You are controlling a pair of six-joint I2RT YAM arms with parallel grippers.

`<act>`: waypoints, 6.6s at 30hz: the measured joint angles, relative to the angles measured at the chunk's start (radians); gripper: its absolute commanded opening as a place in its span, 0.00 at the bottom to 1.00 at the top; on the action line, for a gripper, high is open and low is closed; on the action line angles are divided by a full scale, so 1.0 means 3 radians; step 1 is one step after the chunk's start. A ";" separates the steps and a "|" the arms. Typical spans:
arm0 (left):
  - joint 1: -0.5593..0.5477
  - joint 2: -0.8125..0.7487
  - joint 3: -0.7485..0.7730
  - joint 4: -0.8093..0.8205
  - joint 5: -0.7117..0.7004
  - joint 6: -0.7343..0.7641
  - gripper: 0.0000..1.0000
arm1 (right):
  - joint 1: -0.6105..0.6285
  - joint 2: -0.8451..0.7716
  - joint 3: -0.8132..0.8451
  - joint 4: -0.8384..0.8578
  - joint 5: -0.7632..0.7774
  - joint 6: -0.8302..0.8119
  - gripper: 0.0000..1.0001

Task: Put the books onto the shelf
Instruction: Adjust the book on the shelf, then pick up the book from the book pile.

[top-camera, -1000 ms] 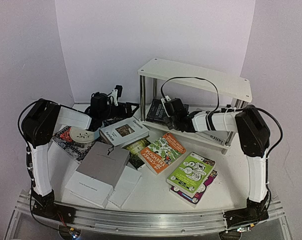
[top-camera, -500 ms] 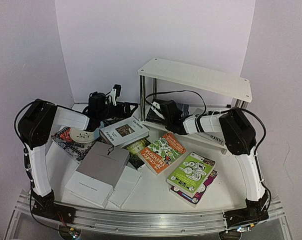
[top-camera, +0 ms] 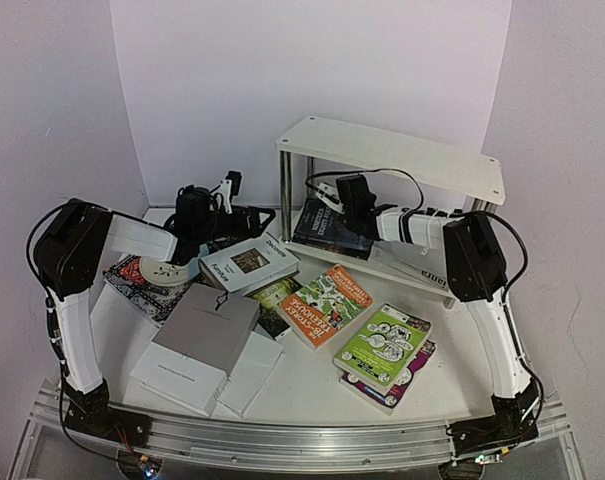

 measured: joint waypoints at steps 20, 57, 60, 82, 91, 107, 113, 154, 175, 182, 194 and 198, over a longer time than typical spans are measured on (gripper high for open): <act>0.0000 -0.0038 -0.0006 -0.0025 0.0025 -0.0015 1.00 | -0.0372 0.0436 0.1017 -0.1210 -0.1076 0.0064 0.00; 0.0000 -0.0191 -0.0072 -0.0177 -0.0012 -0.0002 1.00 | -0.0040 0.0363 0.1021 -0.1130 -0.0328 0.0015 0.00; 0.0000 -0.0234 -0.0092 -0.0175 -0.0033 -0.0001 1.00 | 0.0048 0.0363 0.0971 -0.0892 -0.0124 -0.0067 0.00; 0.0000 -0.1003 -0.0762 -0.0205 -0.0098 0.0003 1.00 | 0.0709 -0.1218 -0.1260 -0.0545 0.0283 0.0588 0.00; 0.0000 -0.1307 -0.1017 -0.0211 -0.0100 -0.0068 1.00 | 0.0855 -0.2127 -0.2081 -0.0902 0.0034 0.1559 0.05; 0.0000 -0.1488 -0.1155 -0.0214 -0.0088 -0.0204 1.00 | 0.0855 -0.3390 -0.3761 -0.0823 -0.0435 0.3419 0.00; 0.0000 -0.1488 -0.1161 -0.0216 -0.0085 -0.0222 1.00 | 0.0801 -0.3307 -0.3737 -0.0906 -0.0107 0.3725 0.00; 0.0000 -0.1490 -0.1162 -0.0216 -0.0063 -0.0252 1.00 | -0.0285 -0.2605 -0.3533 -0.1421 0.0225 0.4035 0.00; 0.0045 -0.2252 -0.1200 -0.2412 -0.0684 -0.0339 1.00 | 0.1200 -0.3063 -0.3553 -0.1305 -0.0614 0.3959 0.30; 0.0331 -0.2565 -0.1369 -0.3087 -0.0389 -0.0733 1.00 | 0.1839 -0.3151 -0.3724 -0.0714 -0.1313 0.3303 0.98; 0.0397 -0.3551 -0.1753 -0.3896 -0.0180 -0.1174 0.99 | 0.2315 -0.2646 -0.3199 -0.0245 -0.1922 0.2475 0.94; 0.0397 -0.3722 -0.1814 -0.4123 -0.0209 -0.1249 0.94 | 0.2414 -0.2401 -0.3080 -0.0109 -0.2045 0.2302 0.98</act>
